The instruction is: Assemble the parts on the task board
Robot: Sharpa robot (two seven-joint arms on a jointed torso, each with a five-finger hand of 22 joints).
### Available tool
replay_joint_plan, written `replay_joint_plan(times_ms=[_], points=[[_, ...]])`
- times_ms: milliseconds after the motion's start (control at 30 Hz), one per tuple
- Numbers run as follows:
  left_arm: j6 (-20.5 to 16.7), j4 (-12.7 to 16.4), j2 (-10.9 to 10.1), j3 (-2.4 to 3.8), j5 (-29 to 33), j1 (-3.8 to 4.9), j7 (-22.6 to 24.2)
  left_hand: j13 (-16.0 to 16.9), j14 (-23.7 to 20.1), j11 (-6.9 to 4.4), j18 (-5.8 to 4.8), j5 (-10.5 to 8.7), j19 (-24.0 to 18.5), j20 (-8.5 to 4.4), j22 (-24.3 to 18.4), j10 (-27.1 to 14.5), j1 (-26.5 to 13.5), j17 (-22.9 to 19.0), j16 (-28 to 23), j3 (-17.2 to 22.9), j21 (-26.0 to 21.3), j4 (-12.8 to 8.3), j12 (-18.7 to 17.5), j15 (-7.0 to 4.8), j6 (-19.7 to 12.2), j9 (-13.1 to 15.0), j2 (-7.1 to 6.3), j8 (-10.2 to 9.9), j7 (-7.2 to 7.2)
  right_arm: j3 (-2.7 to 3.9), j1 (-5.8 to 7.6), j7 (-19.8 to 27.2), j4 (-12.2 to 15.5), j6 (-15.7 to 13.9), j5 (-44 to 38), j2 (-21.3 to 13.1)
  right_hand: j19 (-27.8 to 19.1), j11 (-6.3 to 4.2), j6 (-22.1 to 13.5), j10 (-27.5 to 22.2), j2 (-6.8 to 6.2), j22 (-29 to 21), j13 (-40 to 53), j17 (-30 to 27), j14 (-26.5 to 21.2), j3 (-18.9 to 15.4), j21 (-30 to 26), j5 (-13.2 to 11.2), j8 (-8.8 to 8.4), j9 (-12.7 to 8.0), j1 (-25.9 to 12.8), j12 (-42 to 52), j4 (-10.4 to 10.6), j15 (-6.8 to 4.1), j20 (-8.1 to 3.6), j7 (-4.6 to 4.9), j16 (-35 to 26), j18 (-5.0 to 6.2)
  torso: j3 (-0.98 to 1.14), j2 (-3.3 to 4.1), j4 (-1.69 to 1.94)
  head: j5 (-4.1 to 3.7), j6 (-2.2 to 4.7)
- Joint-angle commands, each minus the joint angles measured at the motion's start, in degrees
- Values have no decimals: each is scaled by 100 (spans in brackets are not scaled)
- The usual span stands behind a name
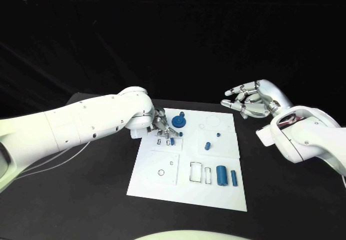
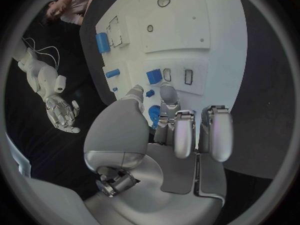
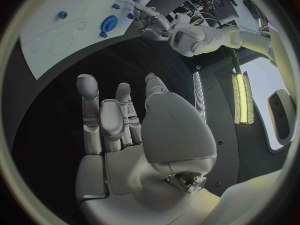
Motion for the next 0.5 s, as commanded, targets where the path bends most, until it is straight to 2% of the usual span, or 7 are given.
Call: replay_joint_plan(times_ms=[33,500], points=[[153,-8,40,-4,56,0,-149,6,477,4,-29,3,135,-22,693,-22,9,1051,25,-24,10,2,16,-35,12,10,82,22,-2,3,1,-2,-6,33,-49,15,-52,-6,-47,-48,-31,-9,-13,-3,-25,-31,-23,19,13,8,-25,-39,-7,-2,0,-2,-15,58,-1,-2,10,-14,-12],[233,-52,74,-11,61,-21,-194,135,497,-3,-48,3,181,-23,775,18,107,1122,84,-3,57,-5,118,-40,18,17,184,37,-11,3,1,-14,-2,54,-26,44,-51,-7,-45,-46,-22,-12,-20,-4,-24,-28,-28,24,15,9,-29,-41,-6,-2,0,-2,-18,58,1,-3,33,-79,-20]])
